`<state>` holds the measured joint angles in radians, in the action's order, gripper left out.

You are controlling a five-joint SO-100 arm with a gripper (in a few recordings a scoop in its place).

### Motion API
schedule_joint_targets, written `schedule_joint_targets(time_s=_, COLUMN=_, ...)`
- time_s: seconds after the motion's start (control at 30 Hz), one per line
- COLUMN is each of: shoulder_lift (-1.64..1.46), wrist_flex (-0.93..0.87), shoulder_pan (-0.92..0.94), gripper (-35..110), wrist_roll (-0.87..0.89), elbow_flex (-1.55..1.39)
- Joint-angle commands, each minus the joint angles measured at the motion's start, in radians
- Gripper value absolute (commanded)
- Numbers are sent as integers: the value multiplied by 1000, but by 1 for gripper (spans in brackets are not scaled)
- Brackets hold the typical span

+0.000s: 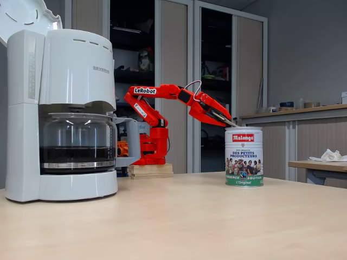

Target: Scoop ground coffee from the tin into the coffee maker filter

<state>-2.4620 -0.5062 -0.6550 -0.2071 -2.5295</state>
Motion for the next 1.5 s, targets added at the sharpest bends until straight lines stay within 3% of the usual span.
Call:
schedule_joint_targets(time_s=0.0, shoulder_lift=12, wrist_flex=-48, shoulder_pan=-8, gripper=0, wrist_roll=-94, elbow_flex=83)
schedule_joint_targets(time_s=0.77, shoulder_lift=-89, wrist_flex=-426, shoulder_pan=94, gripper=0, wrist_roll=-681, elbow_flex=221)
schedule_joint_targets(time_s=1.47, shoulder_lift=388, wrist_flex=-482, shoulder_pan=-23, gripper=0, wrist_roll=-781, elbow_flex=520)
